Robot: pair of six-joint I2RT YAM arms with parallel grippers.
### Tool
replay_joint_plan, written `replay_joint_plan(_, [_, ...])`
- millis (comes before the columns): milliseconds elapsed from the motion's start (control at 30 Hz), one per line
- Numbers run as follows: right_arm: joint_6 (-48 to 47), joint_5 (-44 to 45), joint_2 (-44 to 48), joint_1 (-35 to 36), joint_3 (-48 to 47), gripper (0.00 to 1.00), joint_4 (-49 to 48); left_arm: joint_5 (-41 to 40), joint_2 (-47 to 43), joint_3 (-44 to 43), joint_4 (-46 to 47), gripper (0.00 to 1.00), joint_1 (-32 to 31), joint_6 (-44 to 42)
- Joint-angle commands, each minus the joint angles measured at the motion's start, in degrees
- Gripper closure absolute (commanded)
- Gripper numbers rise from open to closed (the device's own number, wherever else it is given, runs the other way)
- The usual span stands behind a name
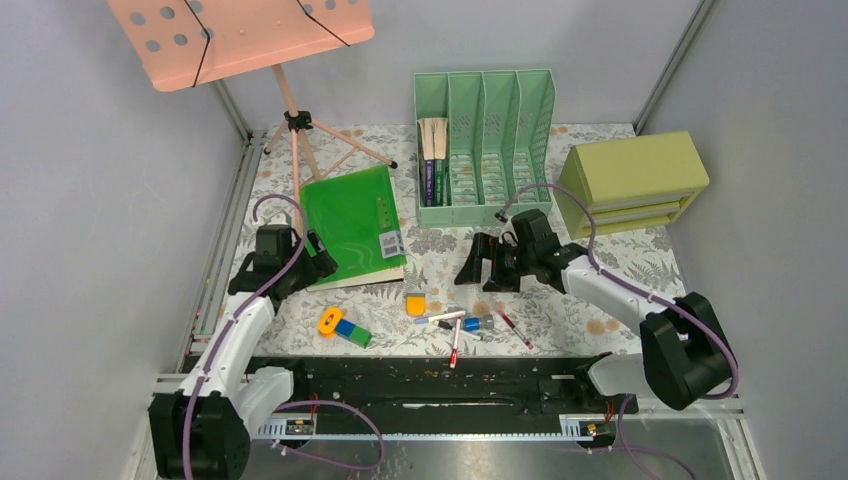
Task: Organize the desk
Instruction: Pick up the folder from the center of the board.
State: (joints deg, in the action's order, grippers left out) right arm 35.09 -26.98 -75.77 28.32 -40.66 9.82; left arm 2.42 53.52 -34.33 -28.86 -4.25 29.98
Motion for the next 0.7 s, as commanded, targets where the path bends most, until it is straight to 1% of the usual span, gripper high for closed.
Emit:
replay_joint_plan(0, [1.4,-3.7,-2.6,1.3,-2.91,0.0,-7.63,2.88,0.89,-2.93,0.67,0.2,4.78,-3.11])
replay_joint_plan(100, [3.08,-2.95,-4.22,2.28,-2.87,0.01,-13.3,2.9,1.53,-2.72,0.2,0.24,8.92,-4.21])
replay_joint_plan(233, [4.13,0.05,-6.35,4.21,-3.31,0.01,-17.91,3.48,2.26,-1.74,1.18,0.29,12.99,-4.08])
replay_joint_plan(367, [4.63,2.98,-9.79,6.07,-6.4,0.02,-19.4,1.96,4.05,-1.81,1.45,0.34,15.37,-3.15])
replay_joint_plan(467, [4.96,5.83,-13.05,7.33,-9.41,0.02,-19.76,0.79,5.94,-1.73,2.05,0.37,16.1,-0.27])
replay_joint_plan(600, [5.33,10.0,-17.84,8.93,-14.63,0.03,-17.51,2.47,9.49,-1.06,4.99,0.43,16.14,4.68])
replay_joint_plan(667, [5.7,11.44,-20.0,9.55,-16.41,0.04,-17.55,3.21,11.45,-0.02,7.68,0.44,16.12,7.05])
